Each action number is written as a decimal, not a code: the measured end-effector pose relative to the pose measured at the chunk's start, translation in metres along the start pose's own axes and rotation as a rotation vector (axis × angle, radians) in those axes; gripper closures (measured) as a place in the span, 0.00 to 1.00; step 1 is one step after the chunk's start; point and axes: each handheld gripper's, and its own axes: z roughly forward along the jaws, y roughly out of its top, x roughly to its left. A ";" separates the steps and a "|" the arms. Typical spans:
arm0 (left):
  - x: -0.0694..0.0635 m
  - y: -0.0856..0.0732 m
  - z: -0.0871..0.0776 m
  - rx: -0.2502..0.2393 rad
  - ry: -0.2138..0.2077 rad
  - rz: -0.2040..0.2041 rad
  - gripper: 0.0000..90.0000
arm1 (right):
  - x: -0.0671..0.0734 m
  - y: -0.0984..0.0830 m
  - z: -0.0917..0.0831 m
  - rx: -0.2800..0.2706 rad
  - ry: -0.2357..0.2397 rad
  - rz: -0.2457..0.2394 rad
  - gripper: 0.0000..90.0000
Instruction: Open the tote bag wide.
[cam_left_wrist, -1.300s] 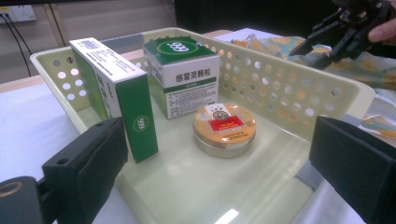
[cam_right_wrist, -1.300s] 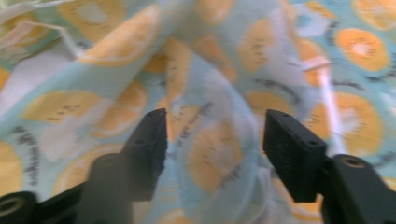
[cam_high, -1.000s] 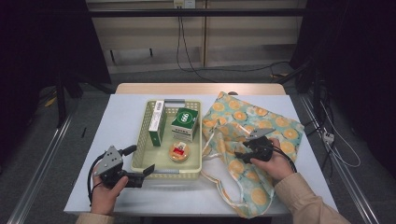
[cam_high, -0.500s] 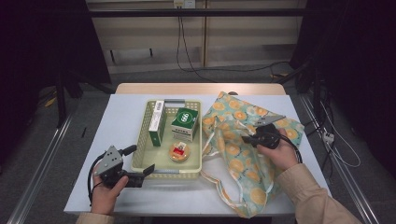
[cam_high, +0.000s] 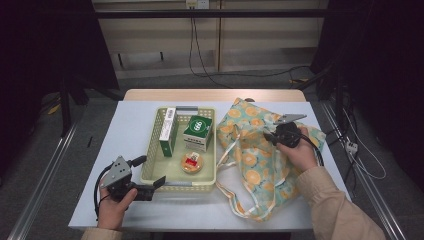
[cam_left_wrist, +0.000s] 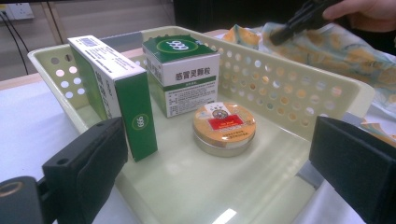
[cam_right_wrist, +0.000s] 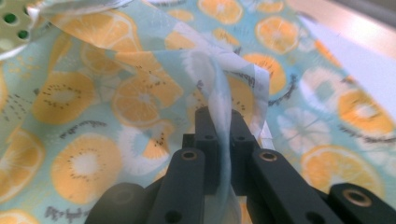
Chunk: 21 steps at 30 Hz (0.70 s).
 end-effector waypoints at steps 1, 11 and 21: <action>0.000 0.000 0.000 0.001 0.002 0.001 0.05 | -0.001 -0.002 0.003 0.006 0.002 0.007 0.95; 0.000 -0.001 0.000 0.003 0.001 -0.001 0.05 | 0.010 -0.017 0.014 0.050 0.047 -0.019 0.33; 0.000 -0.001 0.000 0.003 0.004 -0.002 0.05 | 0.000 -0.024 0.017 0.066 0.051 0.031 0.59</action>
